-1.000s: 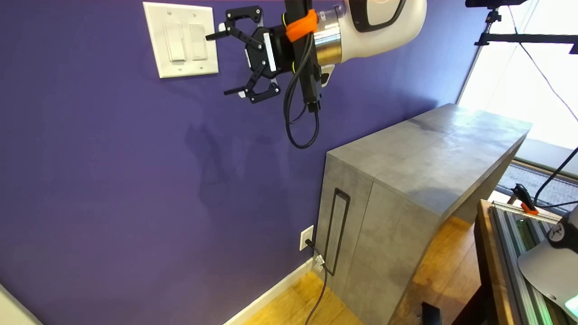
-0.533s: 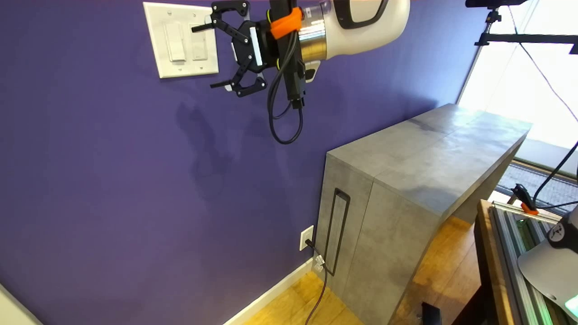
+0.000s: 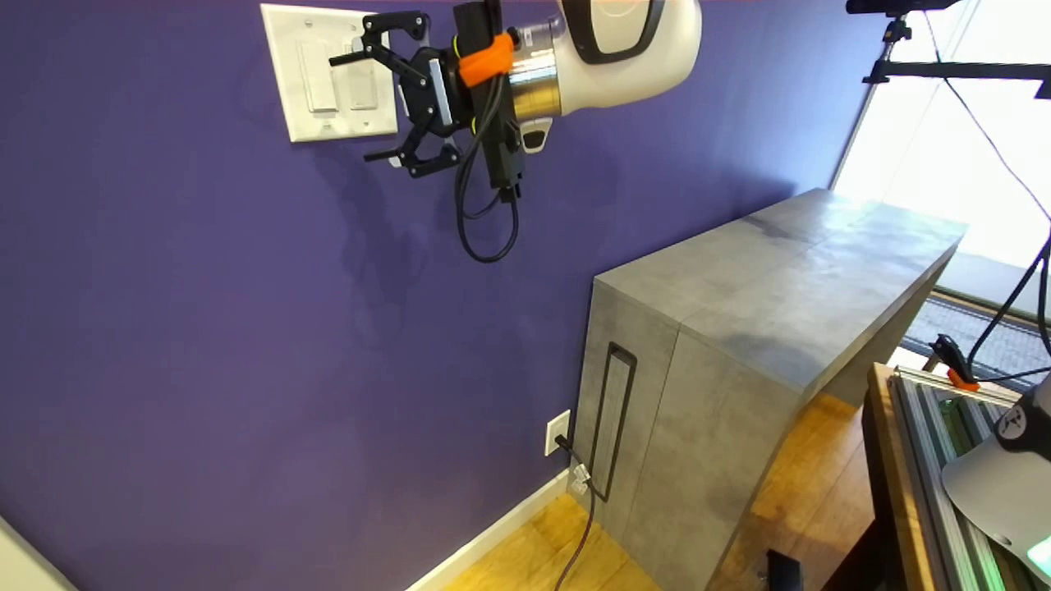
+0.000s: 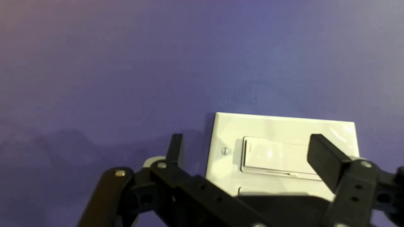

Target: Press the left lights switch on the wall

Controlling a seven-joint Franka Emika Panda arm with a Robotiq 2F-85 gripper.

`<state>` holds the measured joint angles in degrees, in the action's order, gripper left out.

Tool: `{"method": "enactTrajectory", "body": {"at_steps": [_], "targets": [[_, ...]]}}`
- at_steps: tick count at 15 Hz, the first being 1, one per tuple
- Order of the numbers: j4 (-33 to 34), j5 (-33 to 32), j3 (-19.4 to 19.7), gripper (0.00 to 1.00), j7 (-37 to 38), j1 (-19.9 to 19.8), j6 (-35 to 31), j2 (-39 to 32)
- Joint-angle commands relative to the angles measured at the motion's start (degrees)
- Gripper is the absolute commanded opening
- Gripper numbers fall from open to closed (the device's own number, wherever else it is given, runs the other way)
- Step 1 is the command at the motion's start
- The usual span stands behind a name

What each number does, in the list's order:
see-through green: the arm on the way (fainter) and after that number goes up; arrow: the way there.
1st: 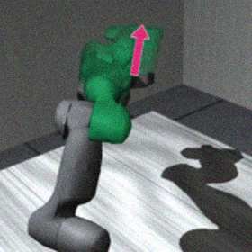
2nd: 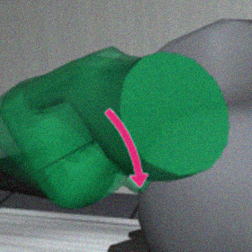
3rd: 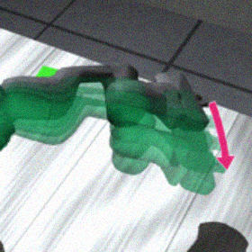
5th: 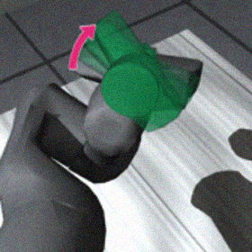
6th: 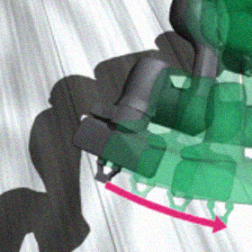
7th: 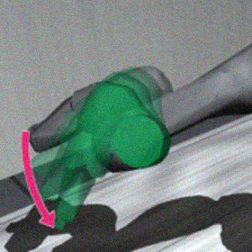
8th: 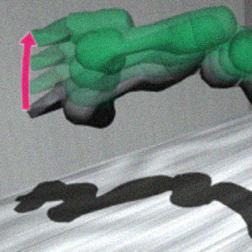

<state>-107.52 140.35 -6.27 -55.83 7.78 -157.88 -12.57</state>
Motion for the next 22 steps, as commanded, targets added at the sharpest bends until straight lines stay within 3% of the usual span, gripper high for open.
{"method": "enactTrajectory", "body": {"at_steps": [1,22], "targets": [[3.25,-0.31,0.79,1.00,-0.18,-0.12,-1.88,-1.76],[6.95,-2.05,0.77,1.00,2.40,-0.03,-2.80,-5.33]]}}
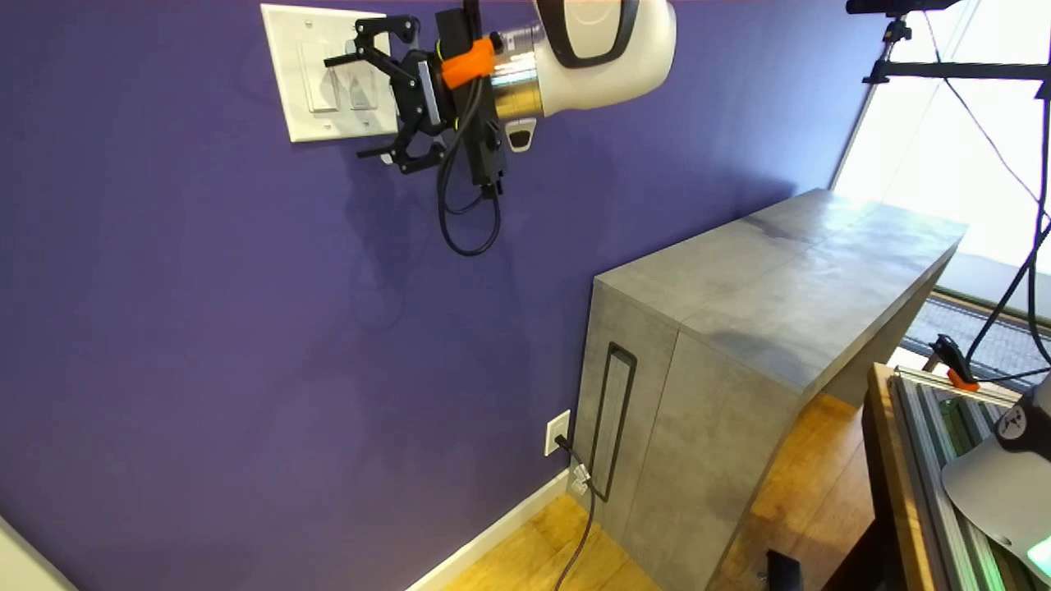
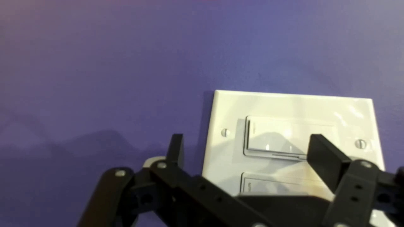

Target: Press the left lights switch on the wall

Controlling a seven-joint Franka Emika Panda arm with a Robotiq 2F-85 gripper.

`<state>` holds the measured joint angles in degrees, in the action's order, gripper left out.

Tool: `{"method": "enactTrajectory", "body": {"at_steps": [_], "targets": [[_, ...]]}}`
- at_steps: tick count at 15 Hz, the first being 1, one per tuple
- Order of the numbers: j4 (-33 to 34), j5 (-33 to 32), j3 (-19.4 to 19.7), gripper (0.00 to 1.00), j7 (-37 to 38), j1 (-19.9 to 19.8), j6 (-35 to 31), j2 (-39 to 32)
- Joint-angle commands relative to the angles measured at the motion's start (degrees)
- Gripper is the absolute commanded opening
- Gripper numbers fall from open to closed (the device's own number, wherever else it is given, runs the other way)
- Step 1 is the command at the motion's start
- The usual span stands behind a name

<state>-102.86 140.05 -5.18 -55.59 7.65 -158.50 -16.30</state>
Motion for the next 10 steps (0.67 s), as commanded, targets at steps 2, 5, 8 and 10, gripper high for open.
{"method": "enactTrajectory", "body": {"at_steps": [2,5,8,10], "targets": [[2.41,-1.89,-0.40,1.00,2.39,0.10,-2.59,-1.95],[2.52,-2.18,-0.59,1.00,2.72,0.07,-3.02,-2.27],[2.61,-2.36,-0.68,1.00,2.89,0.10,-3.17,-2.43],[3.37,0.58,0.29,1.00,-0.41,0.18,-1.17,-2.19]]}}
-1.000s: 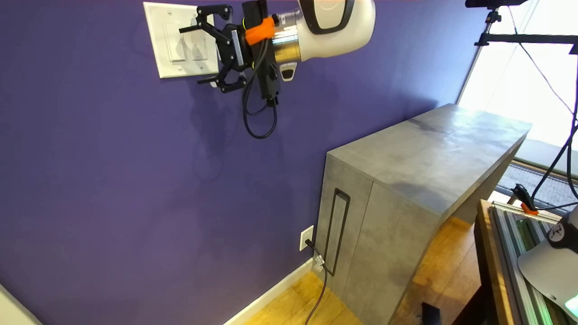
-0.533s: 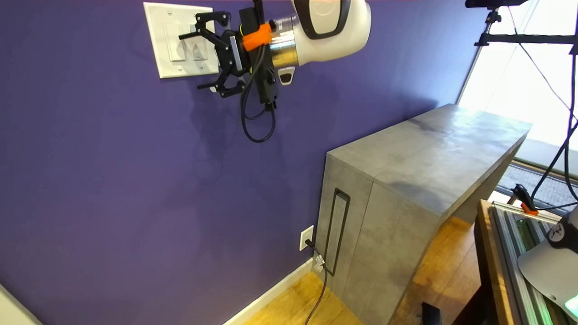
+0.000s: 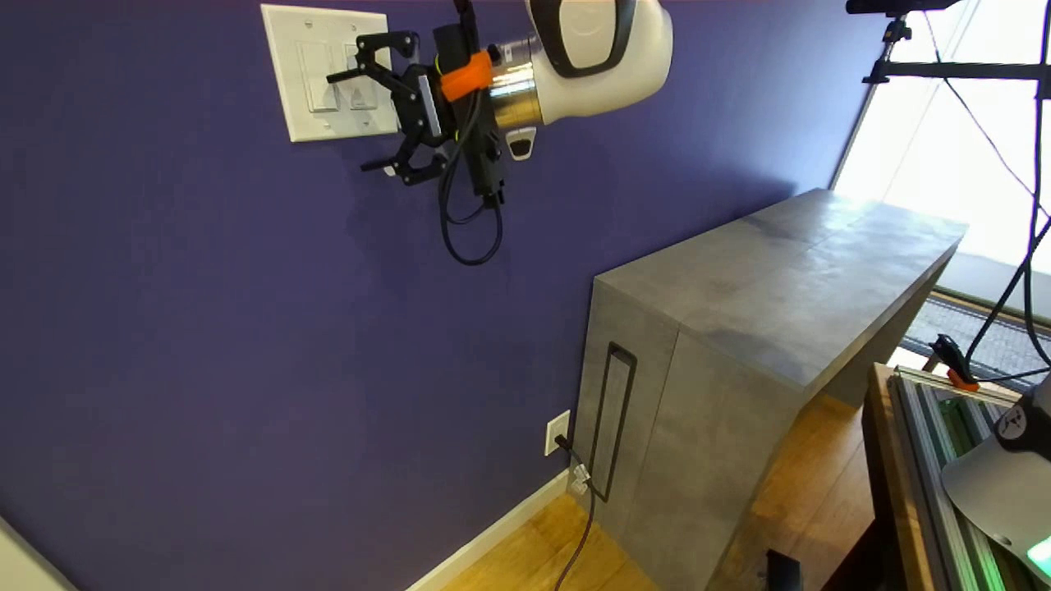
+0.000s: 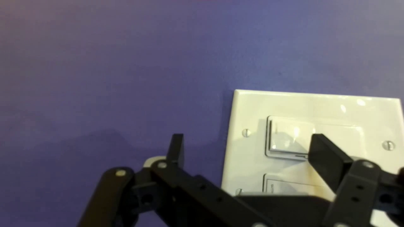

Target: Press the left lights switch on the wall

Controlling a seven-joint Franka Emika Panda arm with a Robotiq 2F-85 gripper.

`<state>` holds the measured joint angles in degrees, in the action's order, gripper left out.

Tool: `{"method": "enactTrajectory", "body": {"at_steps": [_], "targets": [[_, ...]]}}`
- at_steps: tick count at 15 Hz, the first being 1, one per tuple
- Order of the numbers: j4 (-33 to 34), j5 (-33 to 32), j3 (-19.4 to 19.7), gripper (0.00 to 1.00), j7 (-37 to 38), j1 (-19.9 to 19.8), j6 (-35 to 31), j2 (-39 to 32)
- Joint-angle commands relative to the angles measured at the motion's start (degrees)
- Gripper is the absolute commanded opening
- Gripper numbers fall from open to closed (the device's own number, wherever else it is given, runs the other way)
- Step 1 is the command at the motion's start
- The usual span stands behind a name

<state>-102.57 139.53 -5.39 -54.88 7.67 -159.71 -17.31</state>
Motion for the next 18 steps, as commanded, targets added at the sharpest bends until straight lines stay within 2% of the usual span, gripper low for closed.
{"method": "enactTrajectory", "body": {"at_steps": [1,18], "targets": [[3.46,2.73,0.65,1.00,-1.05,-0.04,1.03,-0.69],[3.29,-4.88,-0.78,1.00,7.82,-0.19,-2.11,0.06]]}}
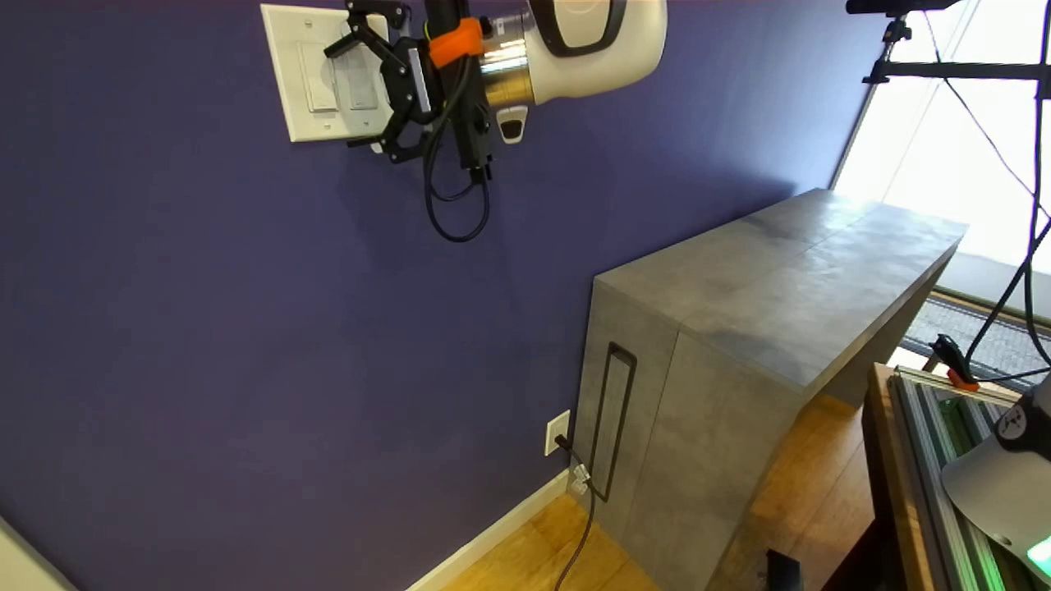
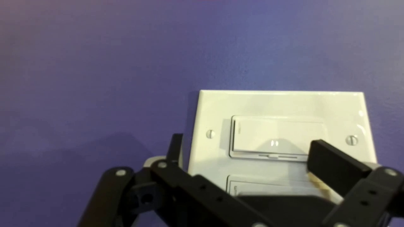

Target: Press the left lights switch on the wall

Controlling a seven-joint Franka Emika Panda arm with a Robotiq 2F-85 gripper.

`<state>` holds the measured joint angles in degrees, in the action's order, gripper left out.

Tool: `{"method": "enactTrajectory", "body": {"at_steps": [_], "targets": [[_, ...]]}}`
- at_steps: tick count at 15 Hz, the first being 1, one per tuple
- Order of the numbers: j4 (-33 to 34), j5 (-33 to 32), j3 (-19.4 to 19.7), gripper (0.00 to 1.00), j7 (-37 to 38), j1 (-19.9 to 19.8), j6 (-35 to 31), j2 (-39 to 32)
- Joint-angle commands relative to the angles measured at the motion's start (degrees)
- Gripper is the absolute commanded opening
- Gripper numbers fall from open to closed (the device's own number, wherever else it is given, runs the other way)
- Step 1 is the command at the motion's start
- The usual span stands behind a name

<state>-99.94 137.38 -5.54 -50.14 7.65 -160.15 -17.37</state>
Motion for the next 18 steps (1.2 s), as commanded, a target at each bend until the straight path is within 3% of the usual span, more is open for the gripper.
{"method": "enactTrajectory", "body": {"at_steps": [1,4,9,13,18], "targets": [[0.08,-4.80,-0.99,1.00,4.86,-0.36,-1.99,1.09],[-3.52,-18.14,0.43,1.00,14.74,1.15,-2.57,4.34],[-12.30,-40.34,0.29,1.00,30.92,0.20,4.20,12.14],[-19.10,-58.40,0.92,1.00,37.62,-0.73,8.70,17.73],[-22.22,-80.27,0.96,1.00,44.58,-1.84,9.11,21.93]]}}
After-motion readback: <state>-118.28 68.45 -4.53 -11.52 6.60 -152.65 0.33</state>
